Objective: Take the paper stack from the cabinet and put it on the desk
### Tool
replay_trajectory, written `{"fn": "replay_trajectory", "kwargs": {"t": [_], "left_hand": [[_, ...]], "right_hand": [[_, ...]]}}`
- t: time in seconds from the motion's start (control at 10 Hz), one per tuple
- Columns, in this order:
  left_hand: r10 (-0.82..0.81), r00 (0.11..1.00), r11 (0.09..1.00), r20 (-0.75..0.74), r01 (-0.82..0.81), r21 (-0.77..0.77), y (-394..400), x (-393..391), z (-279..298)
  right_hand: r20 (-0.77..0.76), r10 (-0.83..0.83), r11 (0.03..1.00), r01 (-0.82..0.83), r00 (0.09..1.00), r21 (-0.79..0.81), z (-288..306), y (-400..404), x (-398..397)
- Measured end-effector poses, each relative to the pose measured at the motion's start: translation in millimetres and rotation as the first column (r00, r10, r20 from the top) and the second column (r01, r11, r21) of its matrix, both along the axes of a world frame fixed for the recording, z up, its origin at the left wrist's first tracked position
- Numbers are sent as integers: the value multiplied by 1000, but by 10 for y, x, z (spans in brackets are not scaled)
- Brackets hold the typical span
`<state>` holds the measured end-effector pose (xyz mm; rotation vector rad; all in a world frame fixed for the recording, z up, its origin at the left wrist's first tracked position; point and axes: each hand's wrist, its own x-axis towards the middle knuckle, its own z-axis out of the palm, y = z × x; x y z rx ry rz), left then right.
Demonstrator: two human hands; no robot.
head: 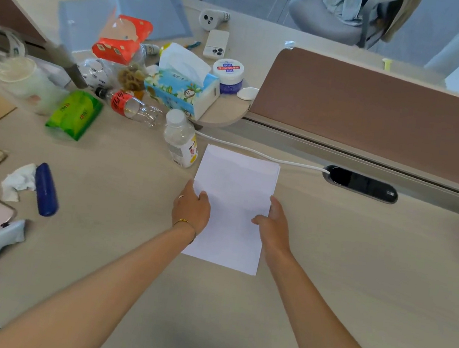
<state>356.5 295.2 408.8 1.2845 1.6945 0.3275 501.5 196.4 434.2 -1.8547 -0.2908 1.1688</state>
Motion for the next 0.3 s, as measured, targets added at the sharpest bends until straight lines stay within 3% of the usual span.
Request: {"fn": "replay_trajectory", "kwargs": {"t": [0.1,0.2,0.3], "left_hand": [[18,996,999,84,-20,30,-69,-18,316],[22,947,990,319,-65,127,-301,-11,878],[34,840,970,542,-159,186,-631,-70,1592]], "right_hand": [[-13,-30,997,31,999,64,302,-85,-71],[-32,-102,971,106,994,212,810,-267,-200],[-49,-149,909,156,988,387,1453,-556,-342]]}}
